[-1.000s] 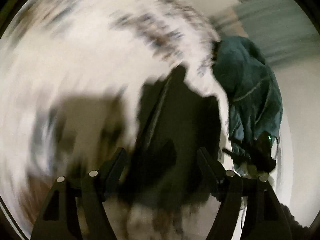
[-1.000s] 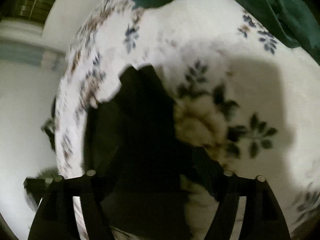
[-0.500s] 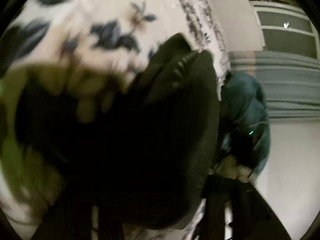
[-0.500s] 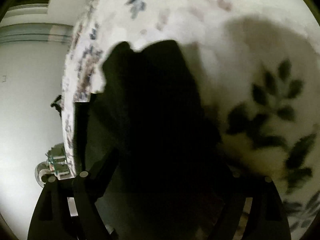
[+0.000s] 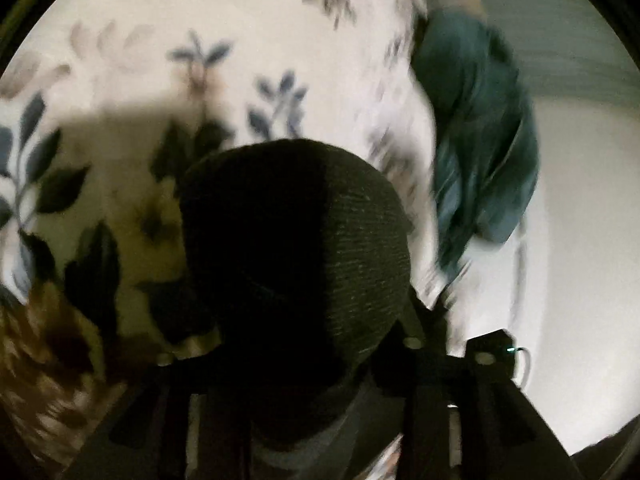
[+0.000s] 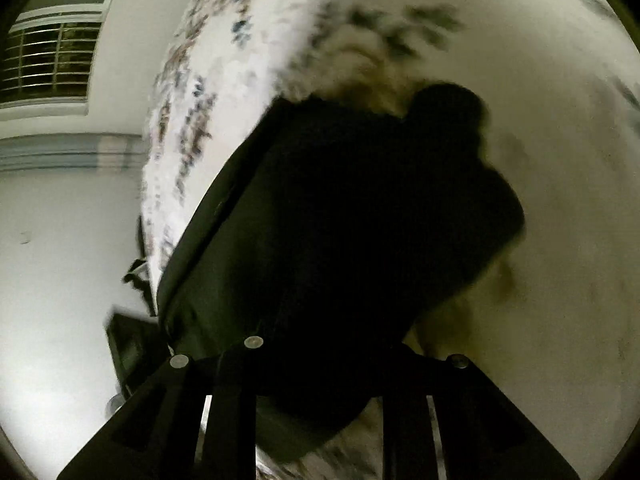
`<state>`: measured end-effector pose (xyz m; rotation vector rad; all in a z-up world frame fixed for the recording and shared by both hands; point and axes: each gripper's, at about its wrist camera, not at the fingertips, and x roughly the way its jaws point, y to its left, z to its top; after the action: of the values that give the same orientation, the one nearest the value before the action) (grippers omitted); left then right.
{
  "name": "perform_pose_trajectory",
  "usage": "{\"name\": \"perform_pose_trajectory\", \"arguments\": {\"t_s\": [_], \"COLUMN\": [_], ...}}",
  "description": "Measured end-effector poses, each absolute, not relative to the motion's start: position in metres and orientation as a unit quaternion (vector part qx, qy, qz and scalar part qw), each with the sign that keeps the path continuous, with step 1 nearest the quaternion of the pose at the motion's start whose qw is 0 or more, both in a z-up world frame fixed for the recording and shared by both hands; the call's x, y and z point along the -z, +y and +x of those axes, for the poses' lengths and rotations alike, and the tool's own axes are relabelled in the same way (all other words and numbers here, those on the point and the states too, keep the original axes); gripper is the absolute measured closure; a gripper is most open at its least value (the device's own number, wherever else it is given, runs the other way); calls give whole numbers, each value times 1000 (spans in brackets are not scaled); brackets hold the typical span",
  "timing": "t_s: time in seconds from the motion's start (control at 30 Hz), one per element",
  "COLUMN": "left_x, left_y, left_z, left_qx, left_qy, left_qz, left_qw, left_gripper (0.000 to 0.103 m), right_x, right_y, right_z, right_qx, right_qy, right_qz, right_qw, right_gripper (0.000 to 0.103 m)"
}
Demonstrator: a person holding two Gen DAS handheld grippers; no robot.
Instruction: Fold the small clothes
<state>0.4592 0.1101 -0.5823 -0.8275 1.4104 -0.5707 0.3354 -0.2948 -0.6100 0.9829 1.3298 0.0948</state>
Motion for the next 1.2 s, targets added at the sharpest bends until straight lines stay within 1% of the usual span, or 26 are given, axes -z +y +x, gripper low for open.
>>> {"name": "perform_pose_trajectory", "arguments": {"t_s": [0.03, 0.07, 0.13, 0.17, 0.2, 0.27, 0.3, 0.37, 0.47, 0.53, 0.57, 0.6, 0.63, 0.67, 0.7, 0.73, 0.77, 0.87, 0.9, 0.93, 0.97, 1.0, 1.03, 1.1, 1.2], "left_x": [587, 593, 595, 593, 591, 589, 590, 593, 604, 611, 611, 610, 605, 602, 600, 595, 591, 588, 593, 599, 600, 598, 594, 581, 571], "left_y": [110, 112, 118, 122, 125, 127, 125, 120, 107, 100, 97, 95, 93, 93, 94, 98, 100, 110, 110, 111, 113, 117, 121, 136, 142], "left_z": [458, 455, 447, 438, 431, 416, 411, 393, 387, 384, 382, 383, 383, 384, 385, 386, 387, 389, 391, 390, 390, 390, 390, 392, 409], "left_qx": [247, 236, 220, 213, 208, 194, 189, 177, 169, 173, 174, 174, 177, 179, 181, 186, 189, 200, 204, 202, 194, 184, 179, 157, 151], "left_qy": [630, 639, 638, 630, 622, 614, 612, 609, 619, 618, 611, 604, 594, 591, 589, 584, 581, 589, 601, 618, 632, 638, 639, 631, 607], "left_qz": [-352, -352, -361, -371, -381, -390, -392, -392, -389, -378, -372, -371, -367, -361, -362, -372, -374, -371, -369, -357, -343, -334, -333, -341, -356], "left_qw": [647, 642, 643, 648, 651, 658, 660, 667, 660, 667, 676, 684, 694, 698, 699, 698, 697, 689, 679, 671, 668, 668, 669, 679, 694], "left_gripper": [38, 36, 36, 35, 35, 33, 33, 33, 32, 32, 33, 39, 59, 64, 74, 79, 80, 80, 74, 66, 59, 52, 47, 47, 47], "right_x": [622, 640, 649, 647, 640, 625, 621, 622, 642, 671, 686, 689, 689, 688, 687, 688, 681, 657, 658, 661, 666, 667, 665, 647, 606], "right_y": [-291, -290, -300, -311, -325, -348, -357, -366, -364, -347, -332, -323, -311, -304, -294, -287, -282, -273, -274, -278, -284, -291, -299, -320, -323], "right_z": [325, 311, 295, 288, 282, 282, 289, 314, 369, 403, 420, 425, 430, 432, 431, 426, 417, 387, 378, 366, 355, 349, 346, 342, 356], "right_qx": [-40, -31, -24, -16, -8, 2, -4, -26, -87, -142, -173, -189, -204, -210, -225, -230, -224, -207, -193, -169, -144, -117, -94, -68, -60], "right_qy": [608, 635, 636, 628, 620, 610, 606, 610, 629, 668, 689, 693, 695, 696, 699, 704, 692, 675, 680, 689, 695, 701, 705, 685, 655], "right_qz": [448, 456, 476, 481, 478, 453, 441, 409, 378, 366, 352, 345, 331, 325, 329, 337, 357, 366, 366, 364, 368, 365, 363, 373, 302], "right_qw": [654, 623, 607, 611, 622, 650, 662, 678, 673, 632, 609, 605, 606, 605, 594, 582, 586, 606, 605, 604, 601, 601, 602, 623, 690], "right_gripper": [72, 65, 54, 39, 34, 32, 25, 16, 16, 16, 14, 13, 13, 17, 54, 75, 75, 76, 76, 75, 68, 55, 52, 52, 52]}}
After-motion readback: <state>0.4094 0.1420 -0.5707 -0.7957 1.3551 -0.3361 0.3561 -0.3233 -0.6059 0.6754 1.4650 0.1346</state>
